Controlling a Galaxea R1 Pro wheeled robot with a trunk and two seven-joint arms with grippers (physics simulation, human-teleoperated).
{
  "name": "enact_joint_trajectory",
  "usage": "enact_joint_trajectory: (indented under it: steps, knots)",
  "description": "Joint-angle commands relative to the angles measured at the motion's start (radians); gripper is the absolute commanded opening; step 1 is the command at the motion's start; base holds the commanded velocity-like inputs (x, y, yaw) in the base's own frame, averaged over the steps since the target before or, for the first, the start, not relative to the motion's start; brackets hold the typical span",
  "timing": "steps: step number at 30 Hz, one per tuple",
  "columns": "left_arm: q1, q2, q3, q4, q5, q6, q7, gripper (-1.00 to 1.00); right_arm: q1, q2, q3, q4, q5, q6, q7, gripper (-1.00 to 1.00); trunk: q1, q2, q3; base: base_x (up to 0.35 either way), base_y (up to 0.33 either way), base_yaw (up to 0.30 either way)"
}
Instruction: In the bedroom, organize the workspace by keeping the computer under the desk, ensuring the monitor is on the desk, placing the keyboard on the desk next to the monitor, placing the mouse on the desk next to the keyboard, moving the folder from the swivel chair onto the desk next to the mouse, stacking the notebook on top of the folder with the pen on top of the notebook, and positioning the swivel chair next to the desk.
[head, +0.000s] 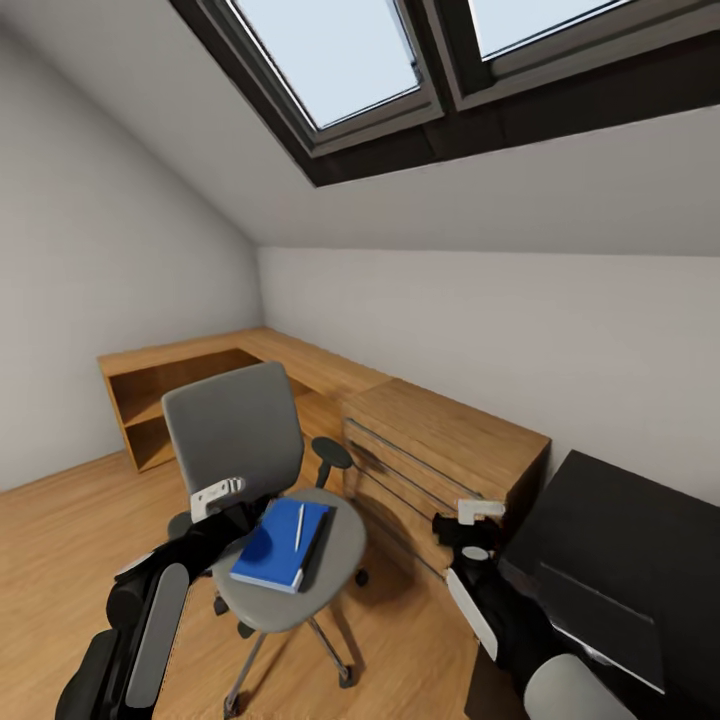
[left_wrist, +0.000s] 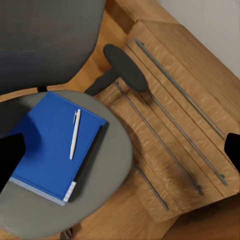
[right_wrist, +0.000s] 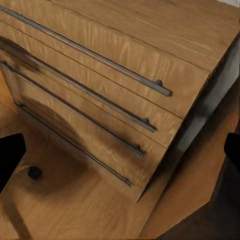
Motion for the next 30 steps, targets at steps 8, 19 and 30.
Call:
enact_joint_trajectory:
  steps: [8, 19, 30]
  knots:
    - [-0.001, -0.001, 0.001, -0.001, 0.01, 0.006, 0.006, 1.0, -0.001, 0.017, 0.078, 0.058, -0.005, -0.083, -0.008, 1.0, 0.0, -0.001, -0.008, 0.0, 0.0, 0.263]
    - [-0.001, -0.001, 0.001, -0.001, 0.01, 0.006, 0.006, 1.0, -0.001, 0.02, 0.083, 0.062, -0.005, -0.088, -0.007, 1.0, 0.0, -0.001, -0.017, 0.0, 0.0, 0.261]
    - [-0.001, -0.001, 0.001, -0.001, 0.01, 0.006, 0.006, 1.0, -0.001, 0.021, 0.086, 0.083, -0.006, -0.115, -0.007, 1.0, 0.0, -0.001, -0.026, 0.0, 0.0, 0.261]
